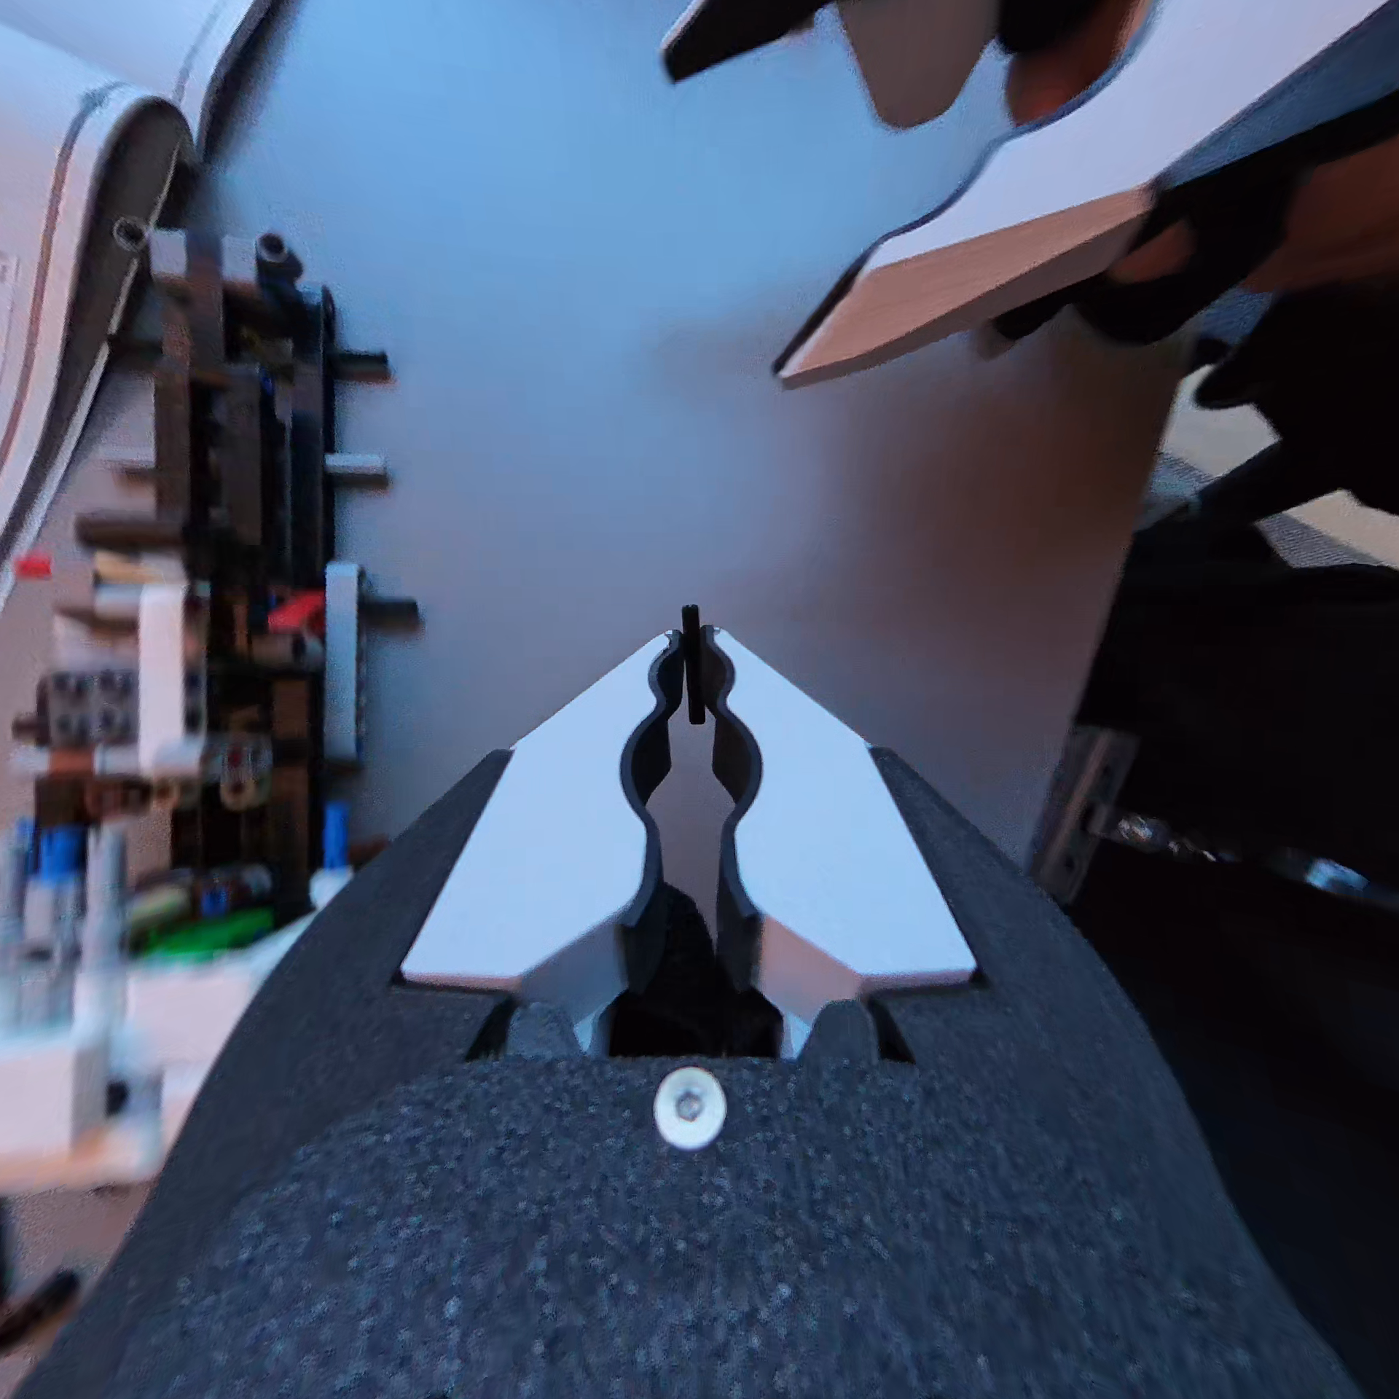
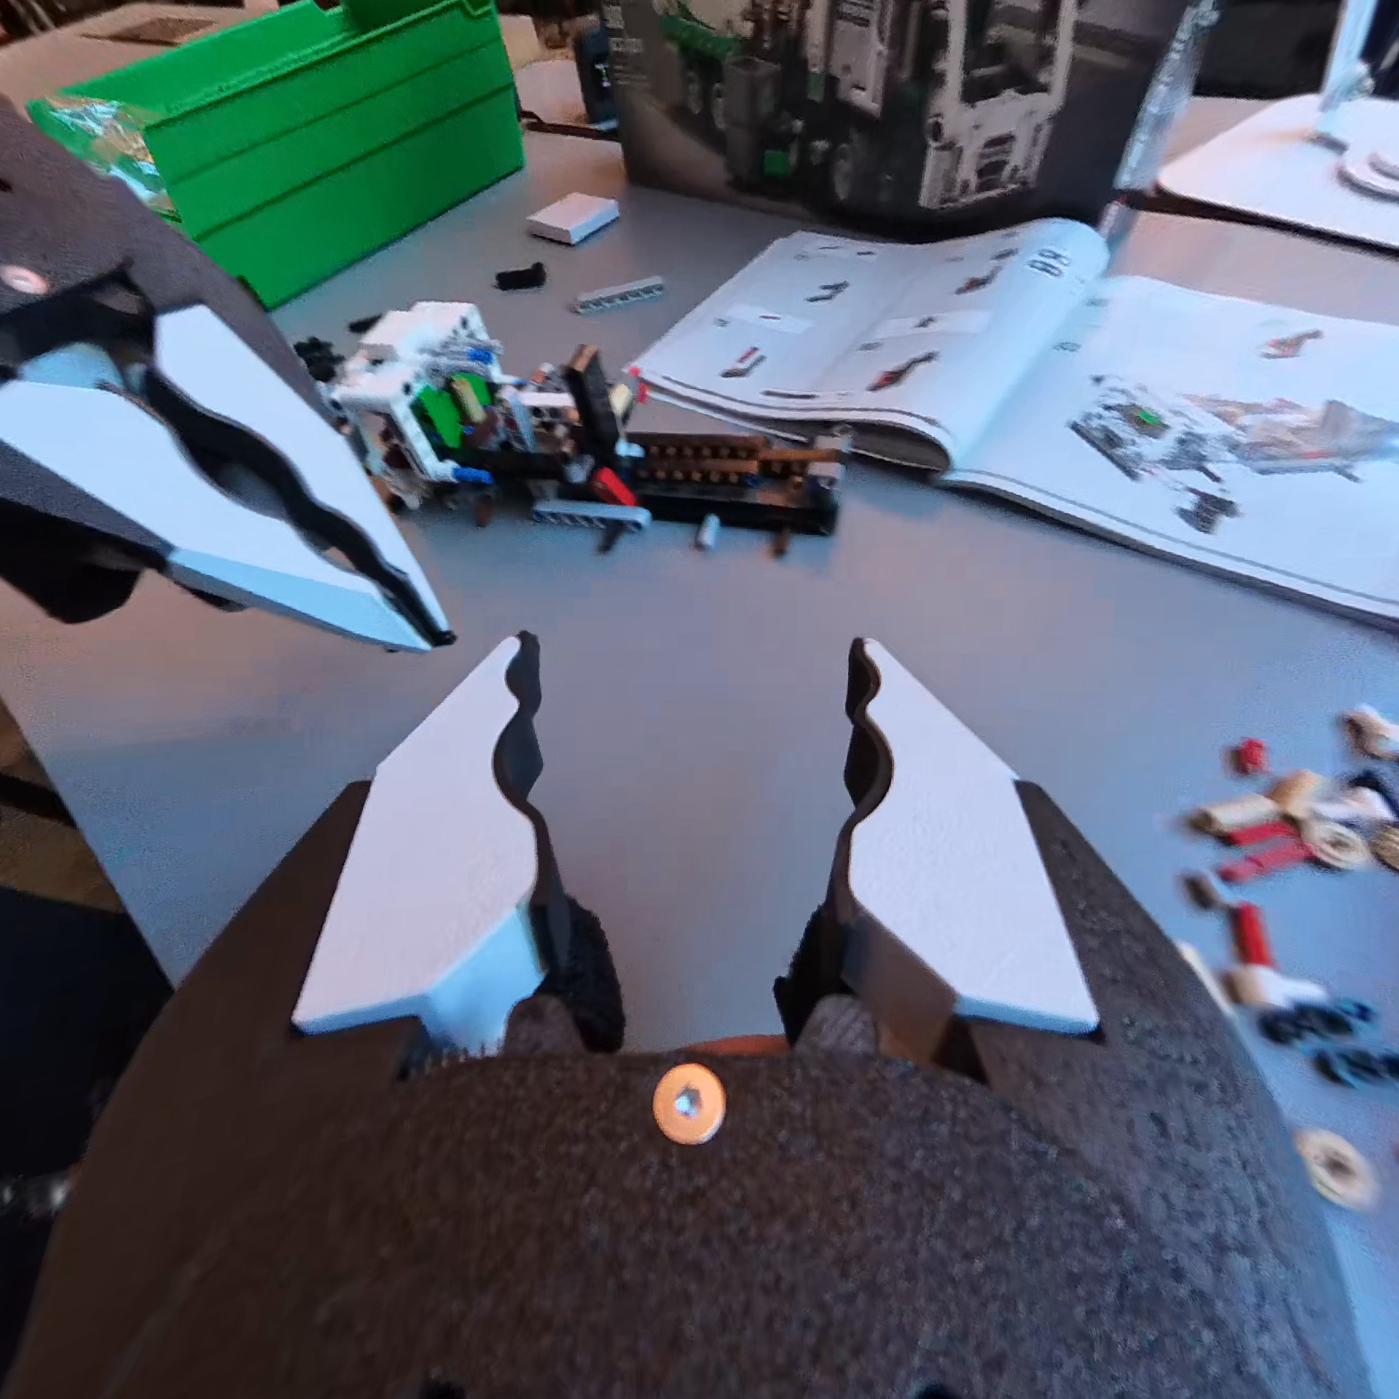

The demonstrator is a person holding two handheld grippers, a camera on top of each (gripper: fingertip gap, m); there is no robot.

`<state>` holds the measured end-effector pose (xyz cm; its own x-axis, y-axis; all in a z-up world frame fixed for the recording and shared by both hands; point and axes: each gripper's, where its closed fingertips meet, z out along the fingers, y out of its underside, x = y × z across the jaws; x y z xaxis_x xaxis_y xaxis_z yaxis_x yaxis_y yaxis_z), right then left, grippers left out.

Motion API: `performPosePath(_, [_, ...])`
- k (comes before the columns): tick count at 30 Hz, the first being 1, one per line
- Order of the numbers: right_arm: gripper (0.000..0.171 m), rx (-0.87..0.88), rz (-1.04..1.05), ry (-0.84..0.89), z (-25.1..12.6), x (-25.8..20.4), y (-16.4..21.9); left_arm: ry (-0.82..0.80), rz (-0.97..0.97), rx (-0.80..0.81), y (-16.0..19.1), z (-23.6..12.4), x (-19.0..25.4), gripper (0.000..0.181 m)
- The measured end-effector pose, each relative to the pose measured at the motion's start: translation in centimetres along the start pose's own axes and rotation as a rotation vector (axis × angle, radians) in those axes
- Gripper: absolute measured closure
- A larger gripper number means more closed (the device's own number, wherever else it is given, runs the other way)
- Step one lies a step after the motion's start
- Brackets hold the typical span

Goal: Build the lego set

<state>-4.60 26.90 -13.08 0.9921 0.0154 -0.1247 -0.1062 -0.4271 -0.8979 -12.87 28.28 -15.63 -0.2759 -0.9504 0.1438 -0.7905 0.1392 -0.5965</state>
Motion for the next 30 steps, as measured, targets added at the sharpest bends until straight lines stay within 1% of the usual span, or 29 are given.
performPosePath(3, [0.091, 0.015, 0.026, -0.017, -1.3, 2.2, 0.3, -0.017, 0.047, -0.075, -1.4, 3.0, -0.6, 0.178])
performPosePath(7, [0.091, 0.017, 0.031, -0.082, -1.6, 2.1, 0.9, -0.003, 0.096, -0.114, -2.5, 5.2, -0.7, 0.178])
performPosePath(9, [0.091, -0.008, 0.036, -0.098, -1.5, 2.0, 1.5, 0.005, 0.094, -0.115, -2.8, 5.7, -0.7, 0.178])
performPosePath(12, [0.091, 0.002, 0.025, -0.112, -1.6, 1.7, 1.4, 0.000, 0.091, -0.106, -3.2, 6.2, -0.9, 0.178])
performPosePath(17, [0.090, -0.029, 0.037, -0.131, -1.4, 1.6, 1.8, 0.006, 0.108, -0.101, -3.4, 6.4, -0.7, 0.178])
performPosePath(20, [0.090, -0.047, 0.052, -0.135, -1.2, 1.7, 2.0, -0.005, 0.100, -0.070, -3.7, 6.3, -0.8, 0.170])
performPosePath(23, [0.090, -0.045, 0.076, -0.139, -1.2, 1.9, 2.0, -0.015, 0.068, 0.006, -4.5, 5.3, -1.1, 0.161])
performPosePath(25, [0.090, -0.041, 0.101, -0.145, -1.3, 2.1, 1.9, -0.029, 0.041, 0.088, -5.3, 3.5, -1.5, 0.157])
performPosePath(28, [0.091, -0.027, 0.125, -0.150, -1.4, 2.3, 1.7, 0.004, -0.005, 0.278, -6.0, -0.4, -1.0, 0.155])
performPosePath(30, [0.094, -0.019, 0.127, -0.152, -1.5, 2.3, 1.6, -0.006, -0.038, 0.417, -5.5, -3.5, -1.1, 0.156])
